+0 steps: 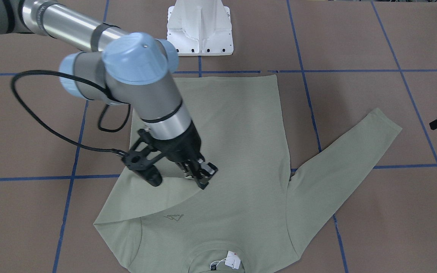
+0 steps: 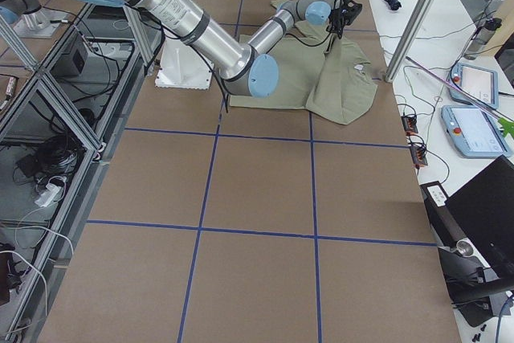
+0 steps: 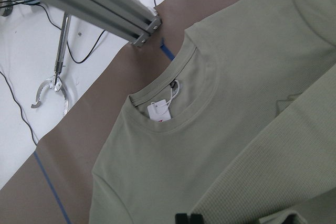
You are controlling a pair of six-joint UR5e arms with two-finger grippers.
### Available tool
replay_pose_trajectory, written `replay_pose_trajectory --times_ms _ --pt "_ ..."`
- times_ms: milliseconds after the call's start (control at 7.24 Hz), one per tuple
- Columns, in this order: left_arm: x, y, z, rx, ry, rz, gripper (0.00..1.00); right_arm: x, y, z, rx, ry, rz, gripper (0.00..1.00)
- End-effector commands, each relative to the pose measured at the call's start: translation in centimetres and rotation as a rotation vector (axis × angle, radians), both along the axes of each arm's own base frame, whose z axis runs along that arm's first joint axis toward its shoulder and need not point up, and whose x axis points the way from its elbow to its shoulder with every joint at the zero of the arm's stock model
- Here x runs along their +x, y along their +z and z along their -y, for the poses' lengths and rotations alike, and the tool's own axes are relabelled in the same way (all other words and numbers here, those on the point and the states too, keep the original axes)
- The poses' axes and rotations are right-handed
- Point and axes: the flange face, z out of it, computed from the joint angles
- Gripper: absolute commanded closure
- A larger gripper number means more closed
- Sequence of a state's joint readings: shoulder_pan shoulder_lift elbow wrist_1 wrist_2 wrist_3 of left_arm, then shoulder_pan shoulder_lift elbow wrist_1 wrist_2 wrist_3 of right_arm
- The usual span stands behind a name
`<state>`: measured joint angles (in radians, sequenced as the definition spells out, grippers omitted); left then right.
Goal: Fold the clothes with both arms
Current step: 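Carry the held cuff with the right gripper across the shirt toward the collar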
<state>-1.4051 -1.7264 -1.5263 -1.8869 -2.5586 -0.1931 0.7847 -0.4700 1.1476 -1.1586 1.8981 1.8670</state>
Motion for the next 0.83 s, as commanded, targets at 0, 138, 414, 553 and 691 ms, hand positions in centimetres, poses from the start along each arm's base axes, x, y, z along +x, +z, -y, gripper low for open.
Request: replay_pose_trajectory --times_ms 0,138,414,553,691 --pt "0.0 0.2 -0.2 -0.004 0.0 0.001 0.0 -11.5 -2.2 -4.2 0.1 0.012 0.017 1.0" --pt "0.0 0.1 -0.2 -0.001 0.0 0.0 0.0 -14.5 -4.1 -5.9 0.113 -0.01 0.02 1.0" --pt "0.0 0.1 -0.2 0.001 0.0 0.0 0.0 -19.3 -3.9 -8.6 0.165 -0.001 0.047 1.0" --pt "0.0 0.1 -0.2 0.001 0.0 0.0 0.0 -19.5 -4.6 -8.8 0.176 0.0 0.057 1.0" --pt "0.0 0.1 -0.2 -0.001 0.0 0.0 0.0 -20.0 -3.9 -8.5 0.187 0.01 0.064 0.92"
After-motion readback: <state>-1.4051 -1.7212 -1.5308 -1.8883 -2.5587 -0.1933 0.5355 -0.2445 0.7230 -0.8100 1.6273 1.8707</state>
